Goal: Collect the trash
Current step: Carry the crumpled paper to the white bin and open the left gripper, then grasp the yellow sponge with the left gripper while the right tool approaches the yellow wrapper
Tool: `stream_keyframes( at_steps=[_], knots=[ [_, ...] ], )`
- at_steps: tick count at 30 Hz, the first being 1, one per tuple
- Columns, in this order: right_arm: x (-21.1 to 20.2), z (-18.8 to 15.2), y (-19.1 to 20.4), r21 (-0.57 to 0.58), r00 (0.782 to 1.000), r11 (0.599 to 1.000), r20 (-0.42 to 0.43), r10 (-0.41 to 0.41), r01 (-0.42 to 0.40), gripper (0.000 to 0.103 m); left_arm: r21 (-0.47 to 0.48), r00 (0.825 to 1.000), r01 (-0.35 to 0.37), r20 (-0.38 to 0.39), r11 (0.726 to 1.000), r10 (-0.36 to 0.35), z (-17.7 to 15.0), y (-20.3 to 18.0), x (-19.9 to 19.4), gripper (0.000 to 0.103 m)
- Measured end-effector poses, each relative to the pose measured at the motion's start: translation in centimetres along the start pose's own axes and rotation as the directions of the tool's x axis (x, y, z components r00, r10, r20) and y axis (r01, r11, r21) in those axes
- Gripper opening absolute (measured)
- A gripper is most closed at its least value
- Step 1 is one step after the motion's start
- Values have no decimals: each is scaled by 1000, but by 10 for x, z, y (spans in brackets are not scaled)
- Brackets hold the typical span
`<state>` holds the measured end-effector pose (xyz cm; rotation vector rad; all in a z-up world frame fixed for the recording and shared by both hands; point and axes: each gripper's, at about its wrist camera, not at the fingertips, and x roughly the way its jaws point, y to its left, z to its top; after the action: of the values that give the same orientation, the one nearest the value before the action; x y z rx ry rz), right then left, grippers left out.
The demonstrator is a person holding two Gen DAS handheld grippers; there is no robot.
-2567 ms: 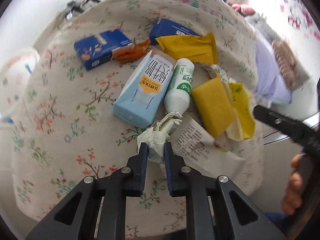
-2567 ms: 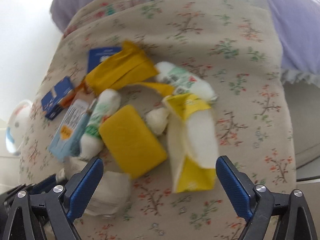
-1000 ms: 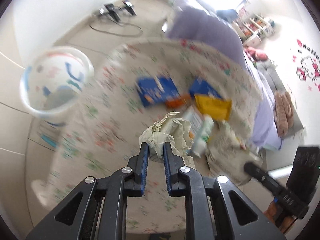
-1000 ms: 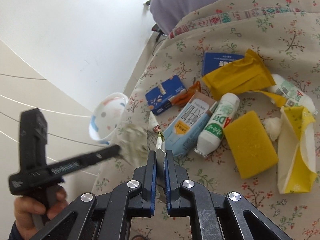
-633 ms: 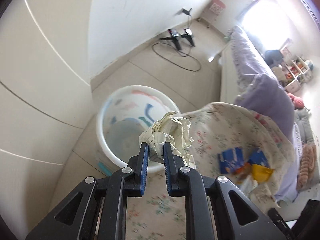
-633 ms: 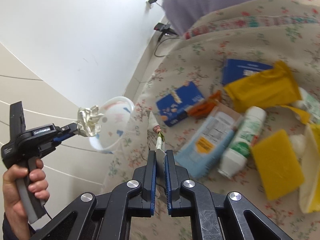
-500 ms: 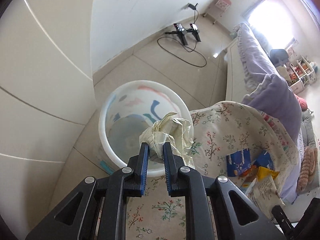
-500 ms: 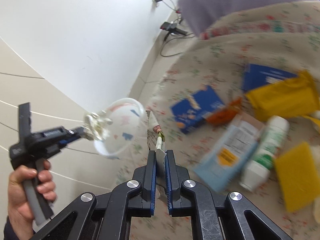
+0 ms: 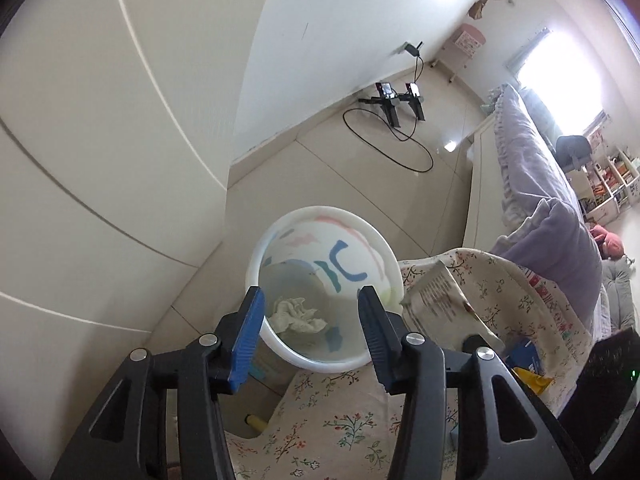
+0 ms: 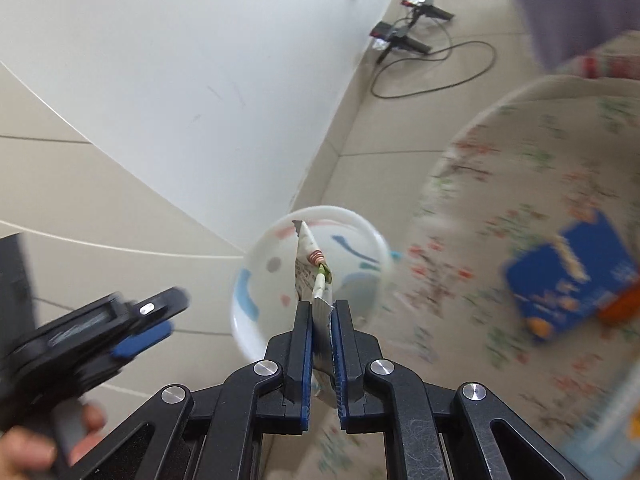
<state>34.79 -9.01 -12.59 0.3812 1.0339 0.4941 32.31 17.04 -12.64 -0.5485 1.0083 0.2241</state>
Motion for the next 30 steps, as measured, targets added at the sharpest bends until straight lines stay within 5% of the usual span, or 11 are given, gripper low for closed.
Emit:
stream_keyframes(
  at_steps=[3, 4, 6, 13, 21, 26, 30],
  knots=[
    [26, 6, 10, 2, 1000, 1000, -3, 10, -10, 18, 2, 1000, -3, 12, 1000, 3, 2, 4, -5, 52],
    [35, 8, 13, 5, 1000, 1000, -6, 14, -14, 35, -4, 1000, -4, 10, 1000, 4, 2, 5, -5, 52],
    [46, 8, 16, 8, 1000, 1000, -7, 16, -16, 53, -23, 1000, 3, -3, 1000, -3, 2, 9, -4, 52],
    [29, 4, 13, 4, 1000, 1000, 7, -21, 21, 53, 22, 1000, 25, -17, 999, -25, -8, -7, -3, 52],
    [-39, -5, -11, -33, 985, 986, 60, -162, 164, 53, 217, 990, 125, -91, 968, -108, -48, -75, 1, 52],
    [-102, -12, -51, -17, 953, 957, 99, -286, 289, 53, 349, 977, 194, -151, 917, -149, -85, -126, 4, 59],
    [-163, -17, -92, 21, 904, 915, 150, -401, 403, 56, 461, 978, 197, -161, 866, -136, -117, -164, 3, 65]
  ],
)
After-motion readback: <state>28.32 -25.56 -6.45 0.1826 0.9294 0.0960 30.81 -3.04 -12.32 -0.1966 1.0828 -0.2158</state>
